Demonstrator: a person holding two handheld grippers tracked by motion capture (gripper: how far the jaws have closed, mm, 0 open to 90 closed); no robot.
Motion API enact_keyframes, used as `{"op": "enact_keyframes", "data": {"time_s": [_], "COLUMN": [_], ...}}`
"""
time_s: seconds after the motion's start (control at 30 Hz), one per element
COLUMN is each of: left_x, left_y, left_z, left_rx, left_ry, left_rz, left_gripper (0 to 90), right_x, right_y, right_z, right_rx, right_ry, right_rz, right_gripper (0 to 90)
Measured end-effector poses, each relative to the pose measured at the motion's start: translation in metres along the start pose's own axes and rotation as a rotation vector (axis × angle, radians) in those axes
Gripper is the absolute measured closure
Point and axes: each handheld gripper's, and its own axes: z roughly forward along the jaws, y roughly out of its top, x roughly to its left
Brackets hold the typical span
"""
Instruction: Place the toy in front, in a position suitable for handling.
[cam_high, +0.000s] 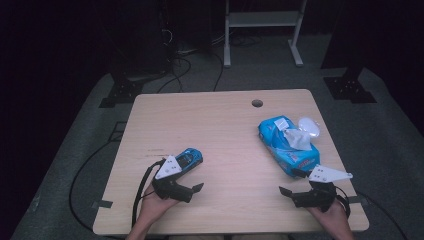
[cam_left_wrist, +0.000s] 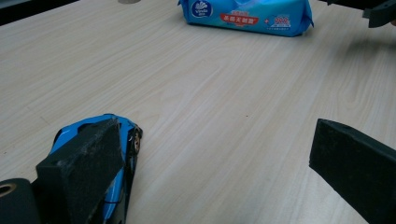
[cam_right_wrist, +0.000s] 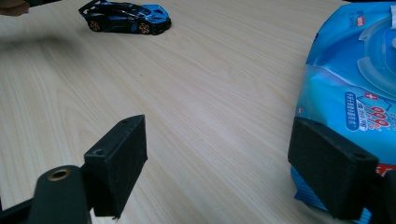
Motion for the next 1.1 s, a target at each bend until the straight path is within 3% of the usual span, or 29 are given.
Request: {"op": "enact_keyframes", "data": {"time_s": [0.1, 0.3, 0.47, 0.57, 0.6, 0.73, 0.83, 0.87, 1.1], "left_x": [0.009, 0.026, 0.045, 0.052, 0.060, 0.072, 0.082, 0.087, 0.090], "left_y": [0.000, 0.003, 0.006, 0.005, 0.005, 0.003, 0.002, 0.001, -0.001], "left_z": [-0.001, -0.003, -0.004, -0.005, -0.005, -0.003, -0.001, 0.002, 0.021], "left_rx": [-0.002, 0.003, 0.041, 0.051, 0.072, 0.111, 0.117, 0.143, 0.214], "left_ry": [0.008, 0.050, 0.111, 0.126, 0.140, 0.161, 0.158, 0.149, 0.098], "left_rz": [-0.025, -0.034, -0.007, -0.007, -0.010, -0.009, -0.031, -0.035, -0.020], "left_gripper": [2.2, 2.2, 2.2, 2.2, 2.2, 2.2, 2.2, 2.3, 2.2], "right_x": [-0.002, -0.003, -0.001, -0.001, 0.000, 0.001, 0.002, 0.003, 0.007], "right_y": [0.000, 0.001, 0.002, 0.003, 0.004, 0.005, 0.005, 0.006, 0.007], "right_z": [0.001, 0.002, 0.003, 0.002, 0.002, 0.002, 0.003, 0.004, 0.007], "right_rx": [-0.008, -0.017, -0.018, -0.020, -0.023, -0.018, -0.014, -0.008, 0.007], "right_ry": [0.009, 0.005, 0.001, -0.002, -0.004, -0.005, 0.000, 0.002, 0.011], "right_rz": [0.020, 0.026, 0.026, 0.025, 0.020, 0.011, 0.008, 0.001, -0.014], "right_gripper": [18.6, 18.6, 18.6, 18.6, 18.6, 18.6, 18.5, 18.5, 18.5]}}
